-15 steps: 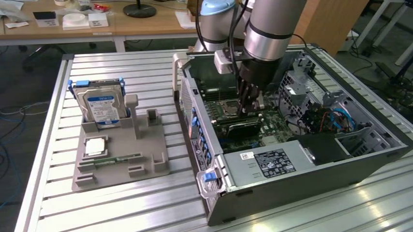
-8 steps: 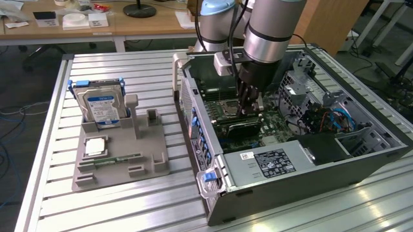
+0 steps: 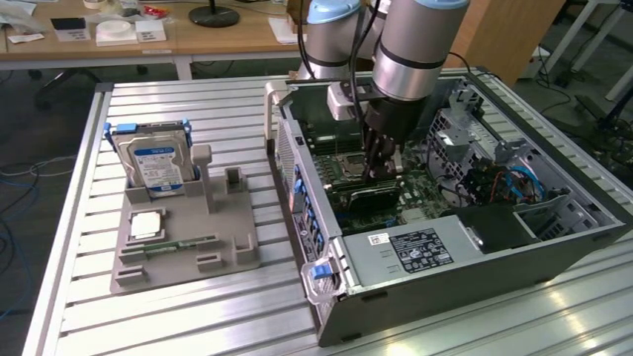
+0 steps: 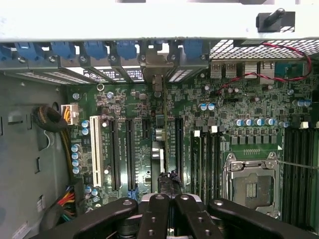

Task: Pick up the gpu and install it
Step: 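Press down on the gpu until it lock into place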

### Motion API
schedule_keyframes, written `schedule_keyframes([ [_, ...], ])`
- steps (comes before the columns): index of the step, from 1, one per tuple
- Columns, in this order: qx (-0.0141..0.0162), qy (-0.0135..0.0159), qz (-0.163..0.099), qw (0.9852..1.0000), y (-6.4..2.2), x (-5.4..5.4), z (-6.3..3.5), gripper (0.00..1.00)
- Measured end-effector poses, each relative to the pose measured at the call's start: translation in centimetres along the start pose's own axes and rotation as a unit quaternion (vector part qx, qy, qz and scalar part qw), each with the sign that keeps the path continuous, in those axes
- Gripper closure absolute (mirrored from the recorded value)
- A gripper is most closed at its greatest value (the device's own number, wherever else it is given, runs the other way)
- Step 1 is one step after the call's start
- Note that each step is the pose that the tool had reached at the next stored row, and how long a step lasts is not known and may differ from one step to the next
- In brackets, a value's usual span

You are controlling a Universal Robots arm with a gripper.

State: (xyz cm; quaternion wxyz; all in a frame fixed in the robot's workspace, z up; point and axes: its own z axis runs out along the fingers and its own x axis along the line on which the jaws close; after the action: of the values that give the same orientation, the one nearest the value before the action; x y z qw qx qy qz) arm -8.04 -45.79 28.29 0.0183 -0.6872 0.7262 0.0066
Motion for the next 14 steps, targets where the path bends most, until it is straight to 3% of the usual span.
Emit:
schedule_keyframes([
  [14, -0.0001, -0.0013, 0.0, 1.0, 0.03, -0.11, 0.94, 0.89],
])
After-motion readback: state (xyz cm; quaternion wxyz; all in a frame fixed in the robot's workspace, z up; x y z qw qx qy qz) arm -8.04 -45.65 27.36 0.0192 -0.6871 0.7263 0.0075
